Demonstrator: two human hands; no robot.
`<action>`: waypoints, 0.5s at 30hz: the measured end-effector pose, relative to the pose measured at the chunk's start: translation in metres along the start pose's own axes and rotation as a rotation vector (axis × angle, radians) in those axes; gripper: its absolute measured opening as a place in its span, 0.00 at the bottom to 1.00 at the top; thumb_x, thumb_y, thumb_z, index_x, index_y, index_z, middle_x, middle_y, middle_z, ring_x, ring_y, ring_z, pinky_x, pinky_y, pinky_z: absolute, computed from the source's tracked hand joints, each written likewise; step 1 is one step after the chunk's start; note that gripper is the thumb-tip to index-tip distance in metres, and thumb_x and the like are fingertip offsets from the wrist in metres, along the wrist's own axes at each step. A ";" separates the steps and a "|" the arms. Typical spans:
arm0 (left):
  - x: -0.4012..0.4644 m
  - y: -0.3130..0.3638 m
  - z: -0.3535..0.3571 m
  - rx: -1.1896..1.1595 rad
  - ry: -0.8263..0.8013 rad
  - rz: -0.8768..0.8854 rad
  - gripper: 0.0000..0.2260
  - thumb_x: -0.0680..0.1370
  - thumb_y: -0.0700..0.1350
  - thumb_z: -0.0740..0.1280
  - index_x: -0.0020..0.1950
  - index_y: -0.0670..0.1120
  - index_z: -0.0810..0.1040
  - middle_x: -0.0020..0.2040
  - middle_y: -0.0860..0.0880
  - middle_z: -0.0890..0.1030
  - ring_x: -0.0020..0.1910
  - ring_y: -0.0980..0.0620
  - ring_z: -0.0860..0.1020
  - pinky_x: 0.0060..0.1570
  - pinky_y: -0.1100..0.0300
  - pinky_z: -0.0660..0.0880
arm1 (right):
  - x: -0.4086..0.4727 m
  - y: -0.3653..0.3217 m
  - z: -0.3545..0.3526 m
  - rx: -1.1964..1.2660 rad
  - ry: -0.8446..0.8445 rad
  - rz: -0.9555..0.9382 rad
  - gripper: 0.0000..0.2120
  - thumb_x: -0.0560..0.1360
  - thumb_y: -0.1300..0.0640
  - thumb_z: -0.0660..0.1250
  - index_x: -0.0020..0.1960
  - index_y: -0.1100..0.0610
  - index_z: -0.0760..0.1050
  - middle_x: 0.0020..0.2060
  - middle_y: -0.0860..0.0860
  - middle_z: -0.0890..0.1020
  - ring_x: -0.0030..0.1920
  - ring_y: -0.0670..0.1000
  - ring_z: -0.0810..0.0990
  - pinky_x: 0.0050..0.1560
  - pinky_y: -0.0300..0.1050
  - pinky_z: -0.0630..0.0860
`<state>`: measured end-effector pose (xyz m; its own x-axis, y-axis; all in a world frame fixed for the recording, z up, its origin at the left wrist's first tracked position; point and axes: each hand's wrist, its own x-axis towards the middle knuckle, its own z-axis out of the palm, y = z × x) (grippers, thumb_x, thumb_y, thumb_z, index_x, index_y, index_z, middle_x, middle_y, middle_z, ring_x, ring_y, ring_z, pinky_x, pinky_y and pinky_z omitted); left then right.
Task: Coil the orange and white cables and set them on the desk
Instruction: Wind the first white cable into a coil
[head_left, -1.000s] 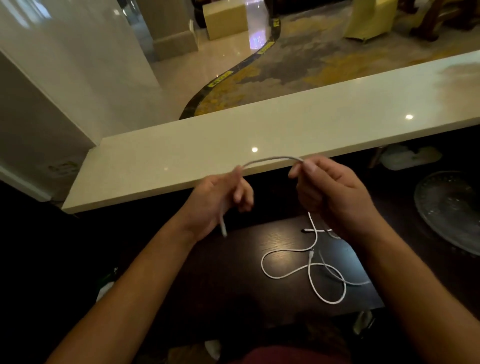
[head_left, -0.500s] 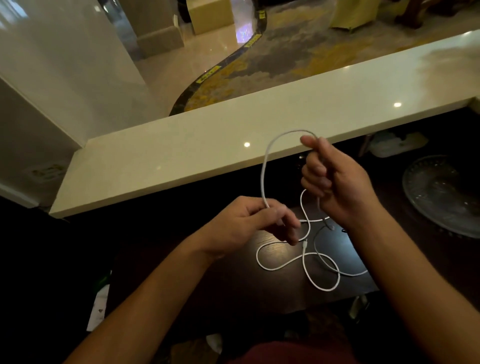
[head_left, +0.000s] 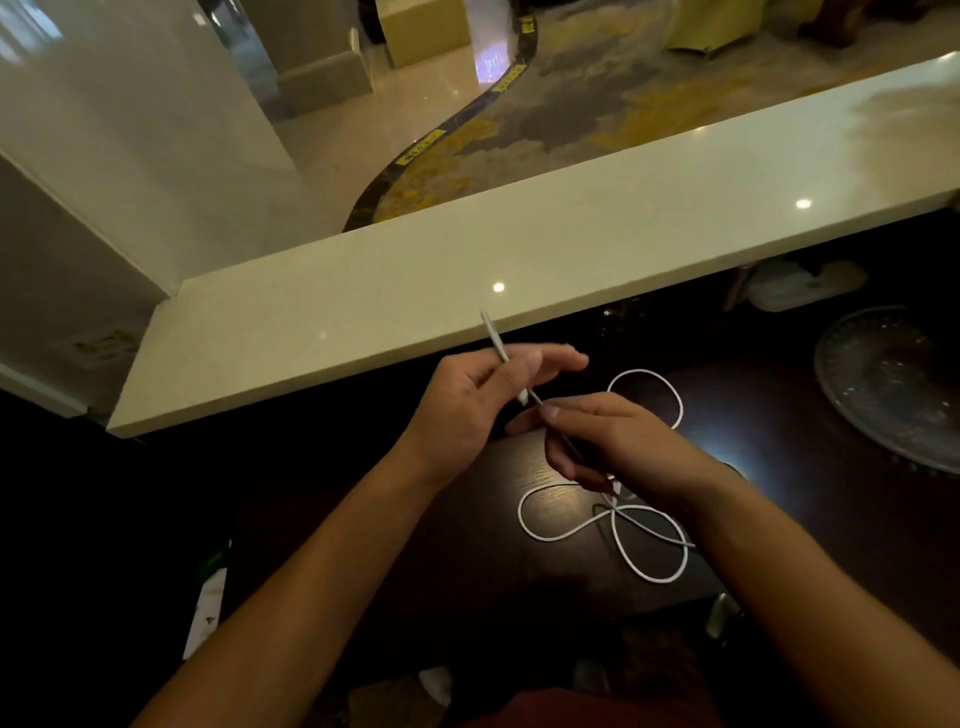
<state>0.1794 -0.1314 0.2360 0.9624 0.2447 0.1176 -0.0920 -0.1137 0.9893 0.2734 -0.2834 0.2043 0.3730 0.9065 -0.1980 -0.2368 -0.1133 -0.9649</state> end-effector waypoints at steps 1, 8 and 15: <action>-0.001 -0.002 0.000 0.106 -0.027 -0.008 0.14 0.85 0.39 0.58 0.61 0.36 0.81 0.61 0.42 0.83 0.67 0.49 0.78 0.68 0.54 0.73 | 0.000 -0.001 -0.001 -0.020 -0.007 -0.002 0.17 0.85 0.55 0.58 0.48 0.51 0.84 0.28 0.57 0.73 0.24 0.49 0.64 0.29 0.46 0.58; 0.002 -0.027 -0.017 0.762 -0.065 0.197 0.15 0.85 0.47 0.59 0.65 0.44 0.80 0.61 0.49 0.83 0.65 0.62 0.75 0.68 0.67 0.67 | -0.003 -0.003 -0.019 -0.120 0.022 0.038 0.14 0.84 0.58 0.60 0.49 0.52 0.84 0.27 0.55 0.69 0.27 0.51 0.64 0.27 0.43 0.57; -0.005 -0.039 -0.037 1.177 -0.206 0.152 0.23 0.83 0.54 0.54 0.71 0.45 0.76 0.61 0.46 0.83 0.61 0.48 0.80 0.61 0.54 0.75 | -0.015 -0.017 -0.041 -0.265 0.008 -0.016 0.12 0.82 0.65 0.62 0.54 0.58 0.84 0.27 0.51 0.65 0.25 0.45 0.62 0.25 0.34 0.59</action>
<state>0.1690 -0.0924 0.2004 0.9946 0.0065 0.1036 -0.0216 -0.9632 0.2680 0.3085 -0.3119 0.2171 0.3821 0.9059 -0.1827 0.0123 -0.2027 -0.9792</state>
